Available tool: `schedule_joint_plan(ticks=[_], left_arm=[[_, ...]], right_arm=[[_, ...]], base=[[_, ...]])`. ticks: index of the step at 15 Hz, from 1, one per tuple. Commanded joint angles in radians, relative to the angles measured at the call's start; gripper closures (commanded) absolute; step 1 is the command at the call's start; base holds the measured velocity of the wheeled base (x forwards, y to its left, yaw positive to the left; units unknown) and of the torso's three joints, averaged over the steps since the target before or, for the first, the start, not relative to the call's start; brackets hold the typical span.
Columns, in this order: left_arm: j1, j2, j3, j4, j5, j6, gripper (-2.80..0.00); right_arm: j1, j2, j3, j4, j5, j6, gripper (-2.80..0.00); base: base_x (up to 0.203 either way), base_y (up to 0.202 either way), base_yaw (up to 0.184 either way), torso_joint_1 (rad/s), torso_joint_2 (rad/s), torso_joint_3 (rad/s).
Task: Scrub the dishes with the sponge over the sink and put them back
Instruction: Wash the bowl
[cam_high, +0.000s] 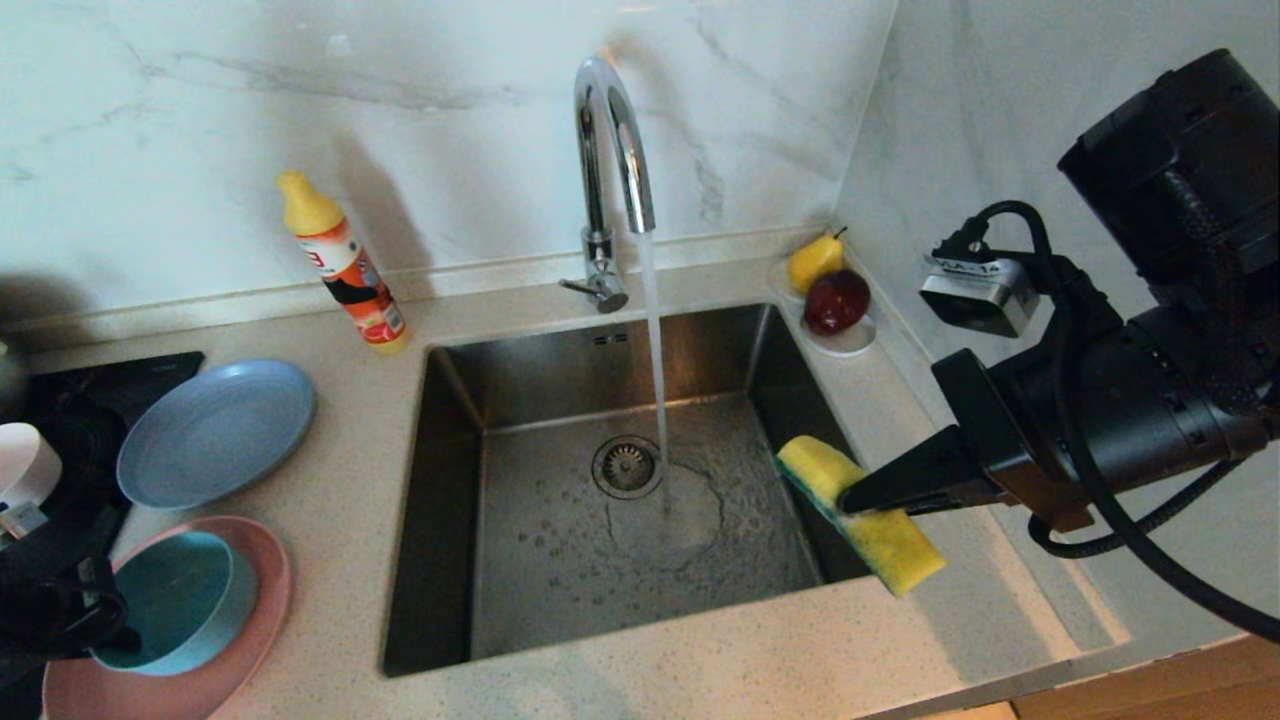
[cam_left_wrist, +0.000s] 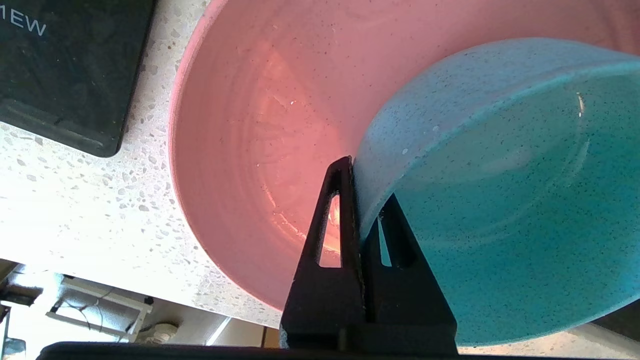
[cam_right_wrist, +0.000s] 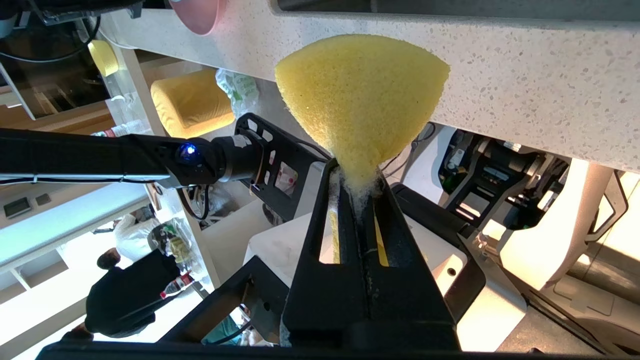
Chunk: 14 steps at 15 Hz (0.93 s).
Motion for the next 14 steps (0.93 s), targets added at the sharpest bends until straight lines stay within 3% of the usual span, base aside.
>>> schedule_joint_plan(ticks=[1, 4, 7, 14], left_arm=[[0.001, -0.002, -0.003, 0.002, 0.000, -0.001, 0.00], [0.002, -0.032, -0.041, 0.011, 0.000, -0.013, 0.00], [0.005, -0.106, -0.119, 0.038, 0.001, -0.068, 0.00], [-0.013, -0.260, -0.433, 0.298, -0.030, -0.101, 0.00]], right_arm=[[0.001, 0.001, 0.001, 0.004, 0.003, 0.004, 0.00], [0.001, -0.001, -0.002, 0.004, 0.003, 0.004, 0.00], [0.001, -0.005, -0.007, 0.004, 0.001, 0.004, 0.00], [0.001, -0.016, 0.001, 0.004, 0.001, 0.004, 0.00]], base=[[0.000, 0.000, 0.000, 0.000, 0.00, 0.000], [0.000, 0.000, 0.000, 0.000, 0.00, 0.000], [0.000, 0.000, 0.000, 0.000, 0.00, 0.000], [0.000, 0.000, 0.000, 0.000, 0.00, 0.000]])
